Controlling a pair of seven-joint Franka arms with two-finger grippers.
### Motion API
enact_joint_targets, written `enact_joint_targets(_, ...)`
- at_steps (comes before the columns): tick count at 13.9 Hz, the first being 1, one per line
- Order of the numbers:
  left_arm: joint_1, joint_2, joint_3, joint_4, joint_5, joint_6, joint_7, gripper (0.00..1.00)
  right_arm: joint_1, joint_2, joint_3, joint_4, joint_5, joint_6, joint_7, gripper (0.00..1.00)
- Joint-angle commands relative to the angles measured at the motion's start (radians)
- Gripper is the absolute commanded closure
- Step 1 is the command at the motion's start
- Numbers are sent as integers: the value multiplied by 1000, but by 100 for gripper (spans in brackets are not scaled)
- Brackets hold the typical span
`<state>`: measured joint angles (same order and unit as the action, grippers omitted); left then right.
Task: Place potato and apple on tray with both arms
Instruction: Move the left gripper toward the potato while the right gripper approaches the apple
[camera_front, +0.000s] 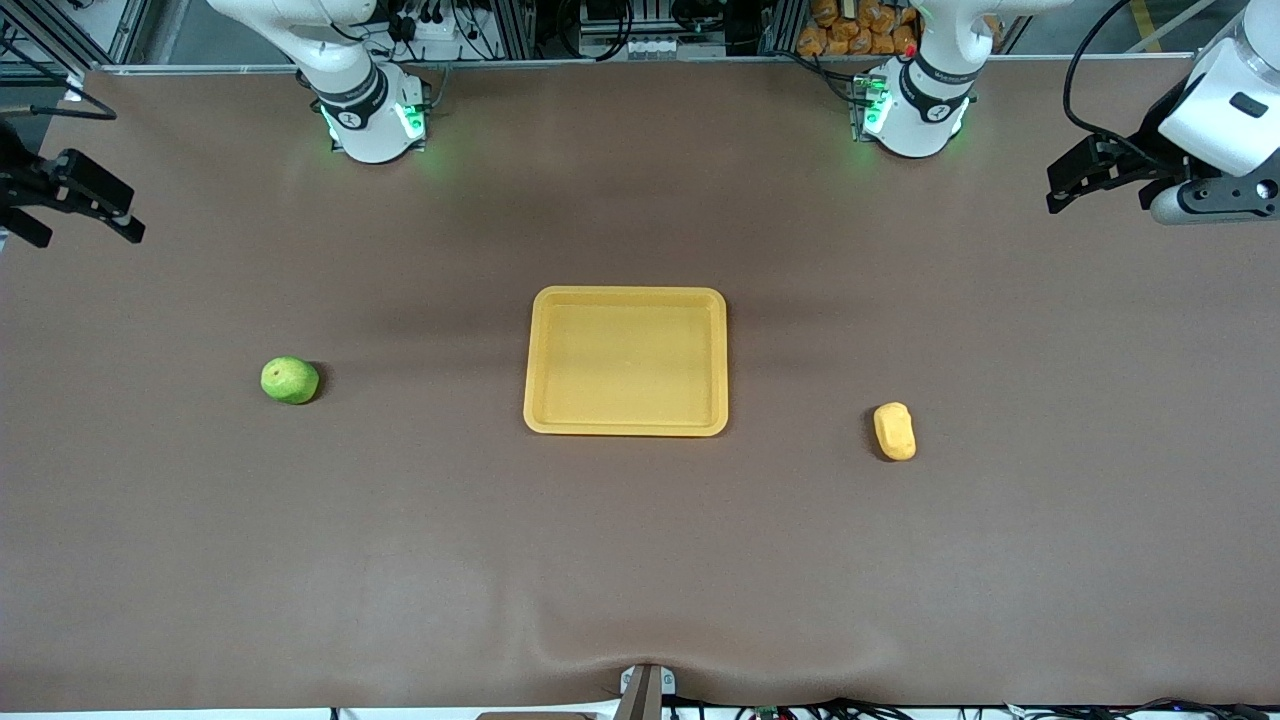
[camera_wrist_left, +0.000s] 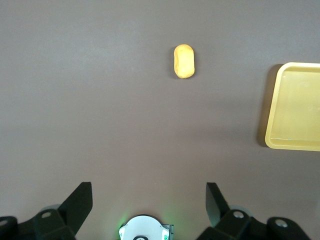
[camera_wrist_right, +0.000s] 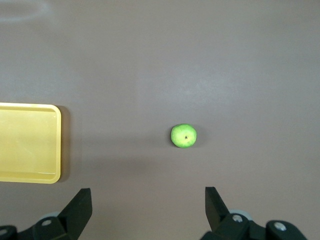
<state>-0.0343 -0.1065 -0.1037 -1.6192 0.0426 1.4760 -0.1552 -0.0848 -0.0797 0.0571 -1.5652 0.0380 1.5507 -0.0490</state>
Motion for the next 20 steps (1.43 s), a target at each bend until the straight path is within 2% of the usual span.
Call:
enact_joint_targets(1, 5, 22, 2, 41, -21, -28, 13, 0, 8, 34, 9, 59, -4, -37, 78, 0)
enact_joint_targets(11, 8, 21, 21, 50, -21, -29, 3, 0, 30, 51, 7, 63, -9, -43, 86, 0)
enact_joint_targets(20, 7, 21, 21, 44, -21, -56, -1, 0, 16, 98, 4, 59, -12, -66, 15, 0)
